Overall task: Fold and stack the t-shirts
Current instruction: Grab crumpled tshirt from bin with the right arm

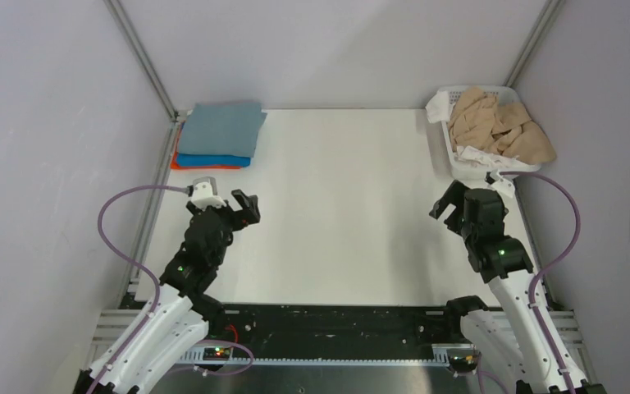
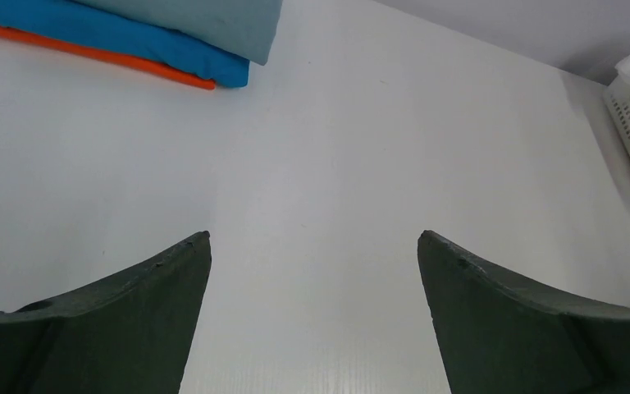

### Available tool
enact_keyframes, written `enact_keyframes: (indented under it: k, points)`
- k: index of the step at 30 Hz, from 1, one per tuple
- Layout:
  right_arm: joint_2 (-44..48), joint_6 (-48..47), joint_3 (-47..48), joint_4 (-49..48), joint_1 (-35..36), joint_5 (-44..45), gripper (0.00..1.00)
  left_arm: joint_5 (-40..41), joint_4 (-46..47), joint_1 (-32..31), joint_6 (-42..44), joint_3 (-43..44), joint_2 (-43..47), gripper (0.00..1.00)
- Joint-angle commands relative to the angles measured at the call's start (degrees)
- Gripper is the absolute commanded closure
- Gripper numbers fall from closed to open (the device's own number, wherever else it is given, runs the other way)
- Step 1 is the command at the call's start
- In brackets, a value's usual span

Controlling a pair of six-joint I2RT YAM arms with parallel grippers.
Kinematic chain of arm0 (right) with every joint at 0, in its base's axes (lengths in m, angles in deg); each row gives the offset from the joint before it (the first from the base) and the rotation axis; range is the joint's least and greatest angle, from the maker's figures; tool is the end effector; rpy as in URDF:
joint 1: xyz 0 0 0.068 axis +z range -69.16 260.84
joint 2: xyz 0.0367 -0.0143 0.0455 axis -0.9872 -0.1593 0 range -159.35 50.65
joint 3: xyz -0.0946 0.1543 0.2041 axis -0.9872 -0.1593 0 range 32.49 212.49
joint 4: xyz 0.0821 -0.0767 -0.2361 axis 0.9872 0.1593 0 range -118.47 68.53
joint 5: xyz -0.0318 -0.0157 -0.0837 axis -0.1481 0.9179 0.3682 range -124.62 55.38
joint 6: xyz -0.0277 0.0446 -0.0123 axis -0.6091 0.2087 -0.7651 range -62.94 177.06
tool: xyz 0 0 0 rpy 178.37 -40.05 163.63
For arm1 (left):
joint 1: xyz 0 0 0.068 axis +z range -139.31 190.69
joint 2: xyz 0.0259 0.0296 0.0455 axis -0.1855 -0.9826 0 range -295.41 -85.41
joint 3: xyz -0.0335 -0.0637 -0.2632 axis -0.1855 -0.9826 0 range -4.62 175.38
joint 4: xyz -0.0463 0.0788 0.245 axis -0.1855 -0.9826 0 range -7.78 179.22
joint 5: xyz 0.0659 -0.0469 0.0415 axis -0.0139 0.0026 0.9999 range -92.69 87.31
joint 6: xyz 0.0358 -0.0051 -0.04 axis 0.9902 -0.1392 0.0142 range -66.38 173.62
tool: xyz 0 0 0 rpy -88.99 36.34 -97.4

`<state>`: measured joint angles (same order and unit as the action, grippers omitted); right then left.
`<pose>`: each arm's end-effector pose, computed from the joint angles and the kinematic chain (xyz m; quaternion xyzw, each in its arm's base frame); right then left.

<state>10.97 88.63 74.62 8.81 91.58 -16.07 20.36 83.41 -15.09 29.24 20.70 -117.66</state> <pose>0.1470 0.0164 0.2909 0.2315 0.8468 0.0317 0.4778 0.1423 -0.0532 0.2608 -0.1153 0.7669 -0.1179 0.6202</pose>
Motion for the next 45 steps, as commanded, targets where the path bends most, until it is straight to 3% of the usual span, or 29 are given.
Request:
enact_keyframes:
  k: [1,8,18,23,29,31,39,41,45]
  points:
    - [1.0,-1.1,2.4,-7.1,-0.2,0.1,0.01,2.0,0.4,-0.1,0.4,2.3,-0.1,0.00]
    - [-6.2,-5.7,7.2,-16.7,-1.7,-1.9,0.01,3.3,1.3,-0.1,0.3,3.5,-0.8,0.00]
    - [-41.3,-8.2,30.0,-24.1,-18.7,-5.3,0.01,6.9,2.1,-0.1,-1.7,4.7,-4.5,0.00]
    - [-60.6,-9.4,50.1,-22.3,-20.6,-4.7,0.01,7.4,2.2,-0.2,-0.6,5.2,-5.2,0.00]
    - [-88.1,-7.8,79.8,-10.0,-22.5,-5.8,0.01,6.7,1.7,-0.1,-1.3,4.6,-5.0,0.00]
    - [-93.8,-7.7,85.7,-9.3,-23.1,-5.6,0.01,7.3,1.5,-0.1,-1.8,4.4,-4.8,0.00]
    - [-104.6,-6.9,90.8,-12.2,-24.0,-7.1,0.01,8.2,1.0,-0.1,-3.5,4.3,-4.9,0.00]
    - [-105.7,-6.4,90.3,-13.0,-24.1,-9.7,0.04,8.4,1.0,-0.1,-3.6,4.5,-5.5,0.00]
    - [-106.3,-5.2,89.7,-15.4,-24.5,-16.7,0.31,8.0,0.9,-0.1,-3.7,4.7,-6.7,0.00]
